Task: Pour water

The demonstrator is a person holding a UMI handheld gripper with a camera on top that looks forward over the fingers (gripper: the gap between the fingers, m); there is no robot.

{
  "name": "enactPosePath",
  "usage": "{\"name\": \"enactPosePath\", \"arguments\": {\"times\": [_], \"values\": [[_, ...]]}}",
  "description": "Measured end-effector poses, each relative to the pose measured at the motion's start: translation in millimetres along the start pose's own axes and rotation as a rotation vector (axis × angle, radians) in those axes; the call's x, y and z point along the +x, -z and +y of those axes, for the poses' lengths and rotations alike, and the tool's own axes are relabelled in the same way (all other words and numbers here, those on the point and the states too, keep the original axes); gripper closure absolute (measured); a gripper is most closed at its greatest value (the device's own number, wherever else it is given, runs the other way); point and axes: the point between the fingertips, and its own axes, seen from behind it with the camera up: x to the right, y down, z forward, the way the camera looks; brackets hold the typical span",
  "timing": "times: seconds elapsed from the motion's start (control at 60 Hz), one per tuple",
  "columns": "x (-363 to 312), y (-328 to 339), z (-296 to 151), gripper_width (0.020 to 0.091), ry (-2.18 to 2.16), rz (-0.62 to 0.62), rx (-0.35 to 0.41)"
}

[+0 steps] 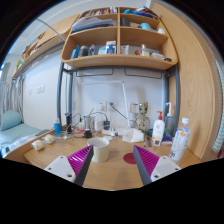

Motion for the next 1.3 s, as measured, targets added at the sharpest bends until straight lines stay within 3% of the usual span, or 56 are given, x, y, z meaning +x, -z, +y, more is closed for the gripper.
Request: {"name": "enactPosePath", "arguments": {"times": [0.167, 0.4, 0.6, 0.75, 0.883, 1.017, 1.067, 1.15, 1.3], "values": [[40.9, 6.2, 19.7, 0.0287, -0.007, 0.015, 0.002], [162.3, 24.6, 66.3, 0.0286, -0.034, 0.195, -0.061], [229.8, 7.9, 57.6, 0.0289, -0.04, 0.269, -0.029], [251.8, -21.1, 36.6, 0.0287, 0.015, 0.277, 0.026], [257.8, -48.1, 31.3, 0.0289, 0.029, 0.262, 0.029], [255.8, -62.8, 29.3, 0.0344, 0.032, 0.245, 0.031], [254.9, -67.0, 28.2, 0.0395, 0.036, 0.239, 0.04], [254.2, -72.5, 28.6, 0.0561, 0.038, 0.232, 0.049], [251.7, -74.2, 26.5, 0.0638, 0.058, 0.218, 0.075]]}}
